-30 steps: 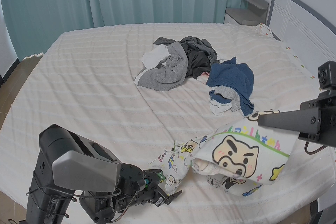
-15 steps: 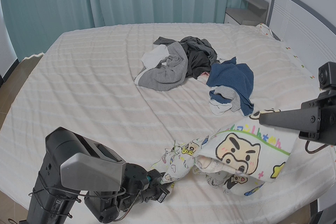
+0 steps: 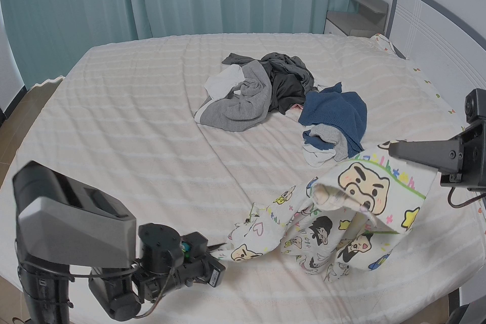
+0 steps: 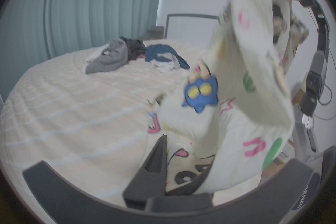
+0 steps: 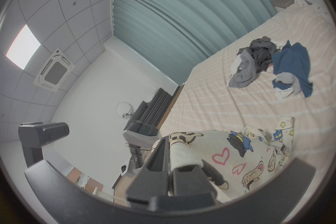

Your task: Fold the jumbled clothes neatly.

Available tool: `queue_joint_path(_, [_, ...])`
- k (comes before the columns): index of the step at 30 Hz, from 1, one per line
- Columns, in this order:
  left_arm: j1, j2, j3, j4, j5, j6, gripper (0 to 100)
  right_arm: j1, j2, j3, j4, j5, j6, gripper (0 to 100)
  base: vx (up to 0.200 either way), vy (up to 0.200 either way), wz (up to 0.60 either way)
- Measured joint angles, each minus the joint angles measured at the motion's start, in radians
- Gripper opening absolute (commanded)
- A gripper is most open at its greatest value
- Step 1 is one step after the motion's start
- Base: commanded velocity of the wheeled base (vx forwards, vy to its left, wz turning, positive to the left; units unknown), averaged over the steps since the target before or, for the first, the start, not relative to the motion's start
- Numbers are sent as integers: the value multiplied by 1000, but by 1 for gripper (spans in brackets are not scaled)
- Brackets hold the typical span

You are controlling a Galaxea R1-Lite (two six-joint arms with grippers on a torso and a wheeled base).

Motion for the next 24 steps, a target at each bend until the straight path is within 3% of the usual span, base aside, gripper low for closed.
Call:
queue_joint_path(9, [129,-300,59,0,2,-10,0,-173,-32,23,0,-1,-5,0,0,0,0])
queue_joint_path(15, [226,-472,-1,25,4,-11,0,-275,-48,17,0,-1,-10,0,0,0,0])
queue_joint_path(20, [291,-594,-141,196,7,-11,0,-329,-54,4,-3,-2,-13,0,0,0,0])
queue_joint_path(24, [329,-696,-270,418,9,-11,0,-354,-55,-24,-3,-3,-18,0,0,0,0])
